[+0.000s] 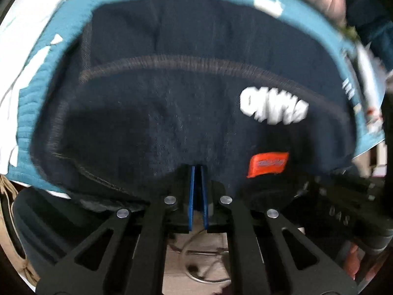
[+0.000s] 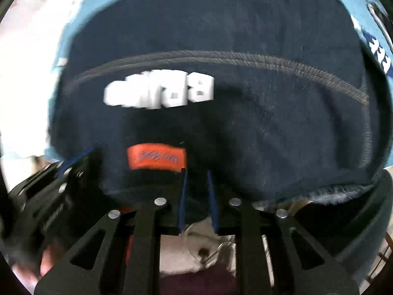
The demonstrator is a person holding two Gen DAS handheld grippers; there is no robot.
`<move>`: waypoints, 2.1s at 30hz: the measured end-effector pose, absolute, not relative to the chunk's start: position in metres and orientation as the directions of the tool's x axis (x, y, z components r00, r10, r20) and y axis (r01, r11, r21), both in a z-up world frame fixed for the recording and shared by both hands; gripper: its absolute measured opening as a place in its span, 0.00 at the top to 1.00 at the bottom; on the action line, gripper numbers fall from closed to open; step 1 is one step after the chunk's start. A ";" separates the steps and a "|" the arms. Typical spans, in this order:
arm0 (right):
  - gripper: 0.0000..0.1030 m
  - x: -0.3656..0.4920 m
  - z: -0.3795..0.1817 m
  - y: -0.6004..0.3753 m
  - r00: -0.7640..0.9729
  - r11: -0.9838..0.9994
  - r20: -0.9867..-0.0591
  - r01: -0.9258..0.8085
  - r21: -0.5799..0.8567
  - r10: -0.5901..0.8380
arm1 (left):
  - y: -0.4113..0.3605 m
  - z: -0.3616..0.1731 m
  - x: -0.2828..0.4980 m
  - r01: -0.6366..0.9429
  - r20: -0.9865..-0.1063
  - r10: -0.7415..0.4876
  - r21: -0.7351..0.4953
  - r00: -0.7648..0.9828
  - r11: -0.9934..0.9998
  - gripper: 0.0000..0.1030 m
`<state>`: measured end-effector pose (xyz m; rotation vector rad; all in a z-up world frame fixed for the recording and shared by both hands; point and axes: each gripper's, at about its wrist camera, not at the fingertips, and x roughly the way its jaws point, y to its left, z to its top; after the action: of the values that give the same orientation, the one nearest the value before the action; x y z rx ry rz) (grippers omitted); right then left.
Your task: Fold large clothes
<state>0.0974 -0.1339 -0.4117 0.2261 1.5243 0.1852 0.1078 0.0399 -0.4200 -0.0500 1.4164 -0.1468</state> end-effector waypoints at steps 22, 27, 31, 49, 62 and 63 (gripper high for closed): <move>0.83 0.199 -0.349 -0.157 0.158 0.918 -0.921 0.125 0.377 0.356 | 0.015 -0.359 0.206 0.130 -0.961 -0.150 -0.122 0.233 0.984 0.94; 0.88 0.229 -0.397 -0.136 0.052 0.932 -0.945 0.155 0.328 0.323 | 0.015 -0.418 0.262 0.025 -0.980 -0.161 -0.159 0.120 0.987 0.96; 0.89 0.235 -0.416 -0.148 0.043 0.896 -0.928 0.246 0.370 0.371 | 0.022 -0.431 0.251 -0.026 -0.972 -0.202 -0.207 0.121 0.978 0.95; 0.18 0.159 -0.347 -0.279 0.184 0.896 -0.962 0.362 0.257 0.202 | -0.024 -0.393 0.196 0.007 -0.986 -0.145 -0.145 0.088 0.989 0.95; 0.17 0.134 -0.374 -0.354 0.114 0.897 -0.972 0.375 0.236 0.208 | -0.063 -0.441 0.168 0.072 -1.000 -0.015 -0.014 0.014 0.997 0.96; 0.17 0.134 -0.381 -0.355 0.106 0.895 -0.968 0.367 0.253 0.229 | -0.062 -0.443 0.167 0.071 -0.999 -0.023 -0.021 0.025 0.997 0.96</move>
<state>0.1339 -0.3549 -0.3808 0.4965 1.4797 -0.1077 0.1667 -0.0624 -0.4434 0.0384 1.5441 -0.0730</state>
